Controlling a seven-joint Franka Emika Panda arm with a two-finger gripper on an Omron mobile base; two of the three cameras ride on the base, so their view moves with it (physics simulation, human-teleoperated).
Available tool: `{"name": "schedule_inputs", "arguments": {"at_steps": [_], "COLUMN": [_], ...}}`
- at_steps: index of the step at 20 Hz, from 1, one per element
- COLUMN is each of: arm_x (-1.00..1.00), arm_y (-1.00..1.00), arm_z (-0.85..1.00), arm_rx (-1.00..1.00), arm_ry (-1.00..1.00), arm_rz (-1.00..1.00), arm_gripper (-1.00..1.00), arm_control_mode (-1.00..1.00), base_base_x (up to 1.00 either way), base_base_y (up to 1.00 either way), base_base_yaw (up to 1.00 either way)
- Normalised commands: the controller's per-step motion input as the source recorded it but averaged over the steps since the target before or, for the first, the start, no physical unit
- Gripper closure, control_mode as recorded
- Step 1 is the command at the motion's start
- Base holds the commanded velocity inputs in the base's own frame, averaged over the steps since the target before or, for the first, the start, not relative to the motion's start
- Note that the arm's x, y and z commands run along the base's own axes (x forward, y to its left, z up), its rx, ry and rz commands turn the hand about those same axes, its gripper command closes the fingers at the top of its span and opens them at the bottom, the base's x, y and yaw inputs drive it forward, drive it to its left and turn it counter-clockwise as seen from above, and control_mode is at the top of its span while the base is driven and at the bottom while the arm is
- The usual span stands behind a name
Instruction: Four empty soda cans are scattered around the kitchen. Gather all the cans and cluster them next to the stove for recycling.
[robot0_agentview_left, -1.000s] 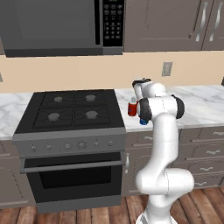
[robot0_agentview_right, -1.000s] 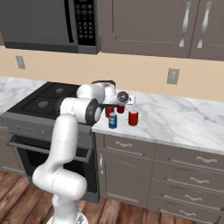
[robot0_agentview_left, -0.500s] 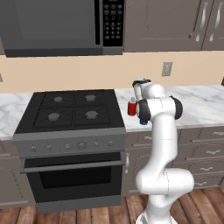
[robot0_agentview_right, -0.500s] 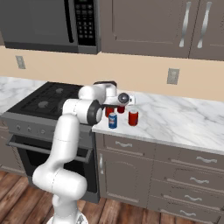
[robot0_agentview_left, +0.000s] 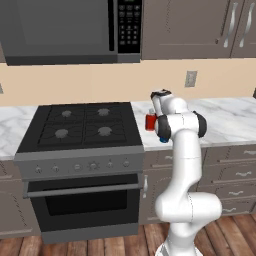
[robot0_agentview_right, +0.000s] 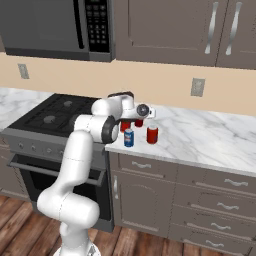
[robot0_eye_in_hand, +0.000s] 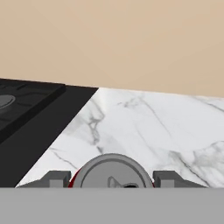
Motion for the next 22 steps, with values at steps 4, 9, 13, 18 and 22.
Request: {"name": "schedule_inputs", "arguments": {"at_steps": [4, 9, 13, 18, 22], "arm_x": [0.0, 0.0, 0.0, 0.0, 0.03], "arm_y": [0.0, 0.0, 0.0, 0.0, 0.0], "arm_z": [-0.02, -0.01, -0.01, -0.13, -0.3], "arm_rx": [0.0, 0.0, 0.0, -0.05, -0.08], "arm_ry": [-0.05, -0.06, -0.06, -0.05, 0.0], "arm_rz": [0.0, 0.0, 0.0, 0.0, 0.0], "arm_gripper": [1.0, 1.0, 1.0, 1.0, 1.0], "arm_control_mode": [-1.0, -1.0, -1.0, -1.0, -1.0], "base_base_x": [0.0, 0.0, 0.0, 0.0, 0.0], "base_base_y": [0.0, 0.0, 0.0, 0.0, 0.0], "base_base_yaw": [0.0, 0.0, 0.0, 0.0, 0.0]}}
